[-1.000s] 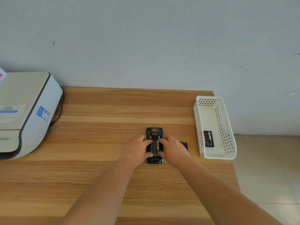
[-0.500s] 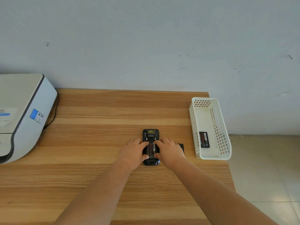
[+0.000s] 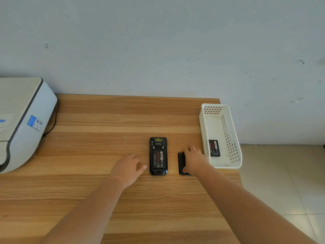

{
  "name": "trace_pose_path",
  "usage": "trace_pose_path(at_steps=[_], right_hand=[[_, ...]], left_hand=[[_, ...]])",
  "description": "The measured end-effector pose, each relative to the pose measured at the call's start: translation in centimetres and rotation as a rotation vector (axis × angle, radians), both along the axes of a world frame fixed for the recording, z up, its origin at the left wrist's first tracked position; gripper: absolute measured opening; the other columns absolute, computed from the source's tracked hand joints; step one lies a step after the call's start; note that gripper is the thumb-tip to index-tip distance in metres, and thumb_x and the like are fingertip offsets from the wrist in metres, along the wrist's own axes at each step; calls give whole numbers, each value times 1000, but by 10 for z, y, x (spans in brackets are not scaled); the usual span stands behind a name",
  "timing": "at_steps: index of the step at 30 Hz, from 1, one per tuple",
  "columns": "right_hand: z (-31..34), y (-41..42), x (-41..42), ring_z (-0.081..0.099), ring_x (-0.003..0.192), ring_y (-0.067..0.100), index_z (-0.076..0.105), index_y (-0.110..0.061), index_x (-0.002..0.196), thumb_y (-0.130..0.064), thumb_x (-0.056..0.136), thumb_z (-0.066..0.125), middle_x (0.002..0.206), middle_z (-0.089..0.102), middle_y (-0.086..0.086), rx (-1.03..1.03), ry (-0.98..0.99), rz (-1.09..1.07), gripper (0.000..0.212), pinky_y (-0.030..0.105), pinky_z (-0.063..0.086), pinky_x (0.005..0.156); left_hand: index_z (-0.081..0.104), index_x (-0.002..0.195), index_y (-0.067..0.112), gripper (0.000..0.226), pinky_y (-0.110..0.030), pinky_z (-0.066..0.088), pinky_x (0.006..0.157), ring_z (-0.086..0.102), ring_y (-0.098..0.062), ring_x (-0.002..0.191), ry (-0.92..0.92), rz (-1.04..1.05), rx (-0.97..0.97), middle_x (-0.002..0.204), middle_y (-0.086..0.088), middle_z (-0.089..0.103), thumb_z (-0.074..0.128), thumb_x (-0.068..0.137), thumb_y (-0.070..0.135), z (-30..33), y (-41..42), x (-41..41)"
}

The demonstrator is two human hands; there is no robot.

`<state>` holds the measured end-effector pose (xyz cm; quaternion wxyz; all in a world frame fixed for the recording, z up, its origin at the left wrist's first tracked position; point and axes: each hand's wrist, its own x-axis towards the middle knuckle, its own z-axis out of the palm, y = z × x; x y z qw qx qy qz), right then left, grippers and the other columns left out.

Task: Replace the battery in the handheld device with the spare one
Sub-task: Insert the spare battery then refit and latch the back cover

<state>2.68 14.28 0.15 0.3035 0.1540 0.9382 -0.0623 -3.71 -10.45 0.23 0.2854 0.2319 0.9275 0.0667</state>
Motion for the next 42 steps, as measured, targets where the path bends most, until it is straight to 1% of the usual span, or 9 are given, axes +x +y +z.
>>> trace_pose_path(at_steps=[7,11,15,18,21,26,31,35,42], right_hand=[[-3,1,1,42,124,26,40,-12,134,-28,73,82,136,39,7,-17,76,-14,75,41,49,94],[-1,4,6,45,121,25,42,-13,129,-24,74,80,133,44,6,-61,130,-20,68,39,49,95],[3,6,9,54,108,25,46,-13,117,-8,81,67,121,52,6,-63,173,1,42,38,53,85],[9,12,3,58,101,26,51,-13,114,-4,86,60,116,57,8,-174,135,-80,31,40,54,81],[16,23,-5,61,100,26,61,-10,109,-4,86,64,107,63,8,-344,103,-184,24,37,54,84],[30,33,-19,66,95,23,65,-16,93,-1,84,70,89,63,-1,-525,89,-374,18,39,57,87],[52,27,-44,68,90,26,66,-15,88,1,87,66,91,65,6,-709,128,-495,15,37,60,79],[62,9,-62,70,92,24,68,-10,101,1,88,64,95,68,6,-794,162,-494,17,34,61,76],[58,-22,-81,68,88,20,68,-12,99,0,89,63,103,68,7,-868,157,-521,16,25,59,66]], left_hand=[[59,127,26,38,-35,36,112,44,-16,130,-16,9,24,132,5,56,43,99,47,-4,-1,4],[60,125,26,37,-37,33,115,41,-19,135,-35,19,31,137,3,55,44,99,46,-3,2,6],[60,126,27,36,-38,28,118,35,-20,141,-45,30,34,146,1,49,45,99,45,-3,3,7],[62,121,27,31,-37,30,115,39,-20,138,-38,44,63,142,3,50,46,99,42,0,6,8],[63,118,26,29,-31,37,108,48,-14,126,-14,21,89,129,7,55,46,99,41,3,9,8],[64,115,26,29,-32,41,101,49,-13,123,1,65,98,128,9,57,46,99,41,10,9,5],[65,110,25,23,-21,42,79,56,-5,100,-54,143,186,112,10,63,49,99,38,18,8,-3],[64,114,23,24,-23,45,86,59,-6,100,-99,221,287,110,9,65,50,99,36,28,14,-14],[65,105,26,18,-24,41,85,56,-7,98,-147,372,394,100,13,62,52,98,36,39,21,-31]])
